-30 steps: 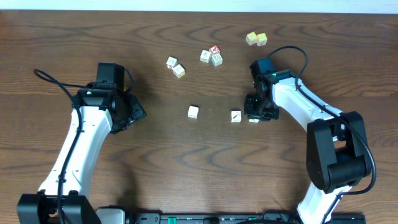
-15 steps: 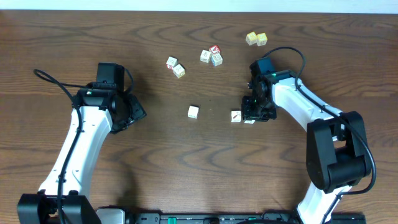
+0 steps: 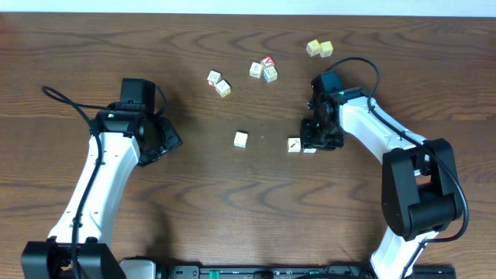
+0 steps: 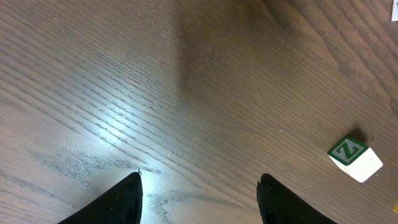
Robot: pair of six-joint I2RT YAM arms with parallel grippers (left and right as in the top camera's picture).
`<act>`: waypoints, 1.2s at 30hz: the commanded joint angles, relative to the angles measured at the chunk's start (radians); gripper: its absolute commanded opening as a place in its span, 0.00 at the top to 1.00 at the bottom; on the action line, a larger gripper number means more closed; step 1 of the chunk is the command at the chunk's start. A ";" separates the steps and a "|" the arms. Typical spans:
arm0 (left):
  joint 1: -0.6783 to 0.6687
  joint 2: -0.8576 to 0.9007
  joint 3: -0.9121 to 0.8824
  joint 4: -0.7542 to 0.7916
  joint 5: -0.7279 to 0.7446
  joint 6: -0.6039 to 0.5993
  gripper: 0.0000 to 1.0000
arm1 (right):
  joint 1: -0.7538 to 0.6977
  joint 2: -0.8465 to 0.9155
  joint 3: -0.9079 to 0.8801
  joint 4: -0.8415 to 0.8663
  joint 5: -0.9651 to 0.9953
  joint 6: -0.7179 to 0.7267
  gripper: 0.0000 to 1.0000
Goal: Lift 3 blocks
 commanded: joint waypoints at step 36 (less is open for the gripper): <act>0.004 0.000 0.000 0.005 -0.016 -0.005 0.40 | 0.150 -0.006 0.391 -0.100 -0.084 0.182 0.28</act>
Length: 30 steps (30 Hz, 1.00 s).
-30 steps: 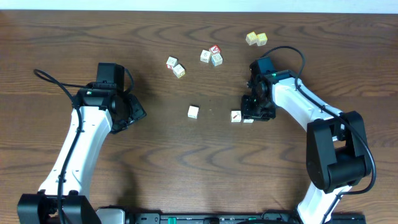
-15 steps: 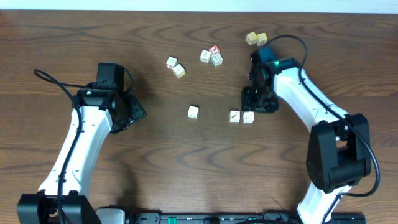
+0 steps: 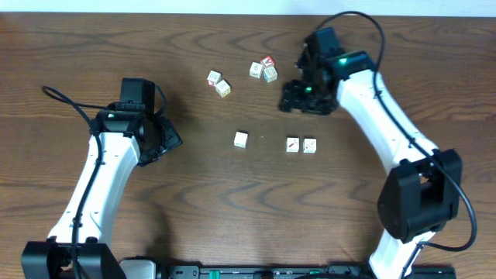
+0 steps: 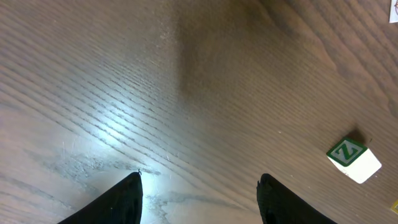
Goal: Lift 3 blocks
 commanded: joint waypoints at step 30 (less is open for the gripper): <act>0.004 0.000 0.000 -0.026 -0.017 0.036 0.40 | 0.379 0.238 0.002 0.169 0.311 0.598 0.50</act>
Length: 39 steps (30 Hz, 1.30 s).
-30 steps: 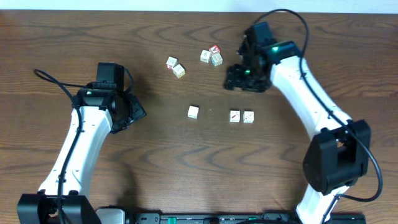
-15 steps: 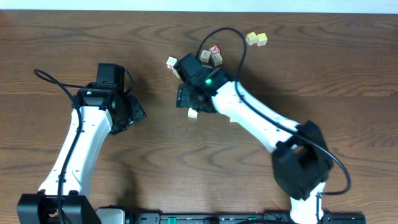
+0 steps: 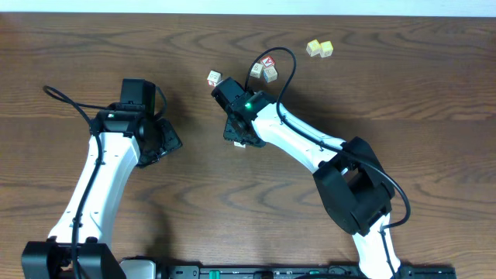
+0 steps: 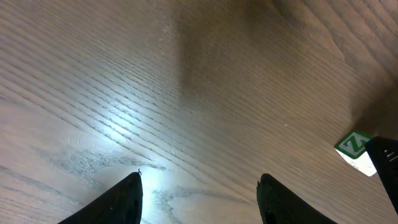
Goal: Lift 3 blocks
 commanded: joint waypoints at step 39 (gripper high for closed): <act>0.004 0.000 0.000 -0.005 -0.017 0.009 0.40 | -0.074 0.029 -0.051 -0.098 -0.034 -0.201 0.72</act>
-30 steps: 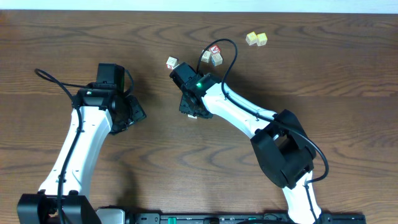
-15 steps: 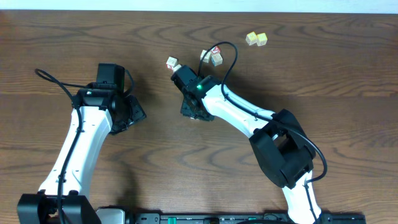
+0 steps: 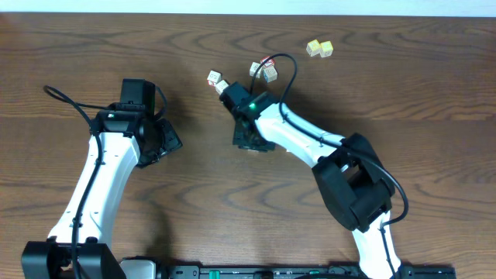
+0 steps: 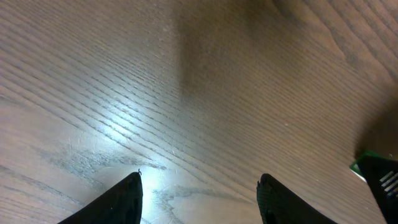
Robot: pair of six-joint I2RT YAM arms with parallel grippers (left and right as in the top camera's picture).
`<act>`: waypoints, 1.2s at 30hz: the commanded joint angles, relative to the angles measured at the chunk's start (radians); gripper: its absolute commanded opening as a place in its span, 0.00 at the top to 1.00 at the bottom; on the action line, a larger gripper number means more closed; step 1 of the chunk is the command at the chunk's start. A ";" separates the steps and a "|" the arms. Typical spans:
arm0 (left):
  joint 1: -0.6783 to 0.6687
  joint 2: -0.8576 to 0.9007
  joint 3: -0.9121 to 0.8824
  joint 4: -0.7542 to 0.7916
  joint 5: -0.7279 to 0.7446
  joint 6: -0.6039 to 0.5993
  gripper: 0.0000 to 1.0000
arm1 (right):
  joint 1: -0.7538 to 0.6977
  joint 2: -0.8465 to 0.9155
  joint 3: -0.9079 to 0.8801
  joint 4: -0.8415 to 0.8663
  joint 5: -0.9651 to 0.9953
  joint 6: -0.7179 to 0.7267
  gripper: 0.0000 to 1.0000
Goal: Lift 3 blocks
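Note:
My right gripper (image 3: 252, 140) is down over the spot of the lone green-Z block (image 4: 365, 163) at the table's middle. Only a green sliver of that block shows in the left wrist view, behind a black finger (image 4: 384, 181). Whether the right jaws grip it cannot be told. Further back lie two blocks (image 3: 217, 80), a cluster of three (image 3: 263, 69) and two yellow blocks (image 3: 319, 48). My left gripper (image 4: 199, 185) hangs open over bare wood at the left (image 3: 165, 140), holding nothing.
The right arm (image 3: 298, 139) stretches across the table's middle and hides whatever lies under it. The brown wooden table (image 3: 194, 209) carries nothing else in view. The left arm's cable (image 3: 62, 101) loops at the far left.
My right gripper has shifted a little to the right and nearer, over the green-Z block. In the left wrist view that block is now almost wholly covered. The left arm has not moved.
My right gripper was first down at two blocks right of the middle. Then it was up near the back cluster, with those two blocks lying side by side. Then it had reached left to the lone Z block, where it now sits lower. The left gripper stayed open throughout.

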 commanded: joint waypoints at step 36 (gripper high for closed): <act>0.004 0.000 0.000 -0.003 -0.017 0.006 0.40 | -0.153 -0.004 0.019 -0.149 -0.180 -0.344 0.51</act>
